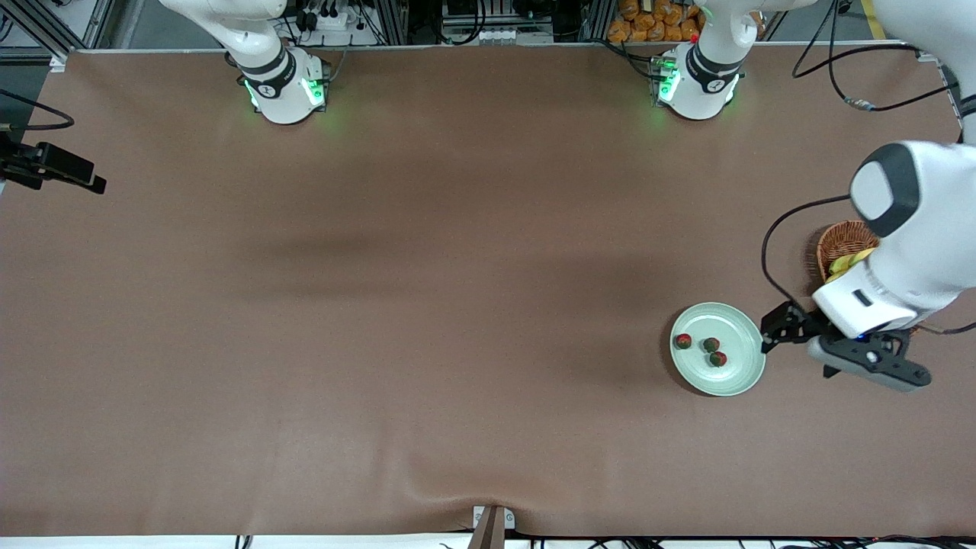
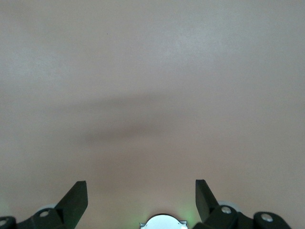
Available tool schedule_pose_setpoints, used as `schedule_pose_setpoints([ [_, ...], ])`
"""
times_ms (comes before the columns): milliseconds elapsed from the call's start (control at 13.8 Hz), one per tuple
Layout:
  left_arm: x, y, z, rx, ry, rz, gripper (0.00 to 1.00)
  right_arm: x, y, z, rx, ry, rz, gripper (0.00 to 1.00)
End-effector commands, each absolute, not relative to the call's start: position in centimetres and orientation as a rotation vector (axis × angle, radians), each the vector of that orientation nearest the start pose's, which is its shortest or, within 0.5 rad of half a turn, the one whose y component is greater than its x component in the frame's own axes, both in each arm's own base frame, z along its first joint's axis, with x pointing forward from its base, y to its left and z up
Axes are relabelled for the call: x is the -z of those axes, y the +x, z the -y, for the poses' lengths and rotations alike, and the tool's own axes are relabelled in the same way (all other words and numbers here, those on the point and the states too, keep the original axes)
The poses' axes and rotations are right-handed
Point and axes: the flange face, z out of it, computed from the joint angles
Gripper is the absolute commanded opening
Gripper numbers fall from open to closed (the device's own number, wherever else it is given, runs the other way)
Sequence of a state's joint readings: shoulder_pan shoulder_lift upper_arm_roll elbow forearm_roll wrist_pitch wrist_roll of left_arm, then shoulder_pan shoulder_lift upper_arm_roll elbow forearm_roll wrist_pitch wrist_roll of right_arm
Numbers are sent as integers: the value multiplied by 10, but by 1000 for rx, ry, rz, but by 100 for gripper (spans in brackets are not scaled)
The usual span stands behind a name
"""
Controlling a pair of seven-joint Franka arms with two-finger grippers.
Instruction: Collect all strawberries into plate
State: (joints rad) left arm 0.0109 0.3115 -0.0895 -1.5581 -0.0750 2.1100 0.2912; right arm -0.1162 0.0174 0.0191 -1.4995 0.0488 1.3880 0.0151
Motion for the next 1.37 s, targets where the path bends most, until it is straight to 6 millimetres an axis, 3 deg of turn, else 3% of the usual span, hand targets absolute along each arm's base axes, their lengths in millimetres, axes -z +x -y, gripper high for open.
schedule_pose_setpoints([
  [0,-546,638,49,312,-3200,-328,100,-638,531,52,-200,-3075,-182,100],
  [144,-580,610,60,243,-3197,-229,100,-637,532,53,-197,-3074,-177,100],
  [289,-605,588,57,198,-3204,-132,100,-637,533,48,-190,-3032,-150,100],
  [505,-624,565,41,133,-3200,-119,100,-637,533,47,-184,-3022,-32,100],
  [650,-641,539,41,79,-3191,-141,100,-637,533,45,-184,-3020,15,100],
  [939,-641,544,41,160,-3171,-192,100,-637,532,61,-171,-3013,112,100],
  [1083,-642,544,48,163,-3168,-216,100,-635,532,63,-174,-3010,107,100],
  [1300,-639,546,44,156,-3172,-209,100,-635,532,64,-174,-3009,107,100],
])
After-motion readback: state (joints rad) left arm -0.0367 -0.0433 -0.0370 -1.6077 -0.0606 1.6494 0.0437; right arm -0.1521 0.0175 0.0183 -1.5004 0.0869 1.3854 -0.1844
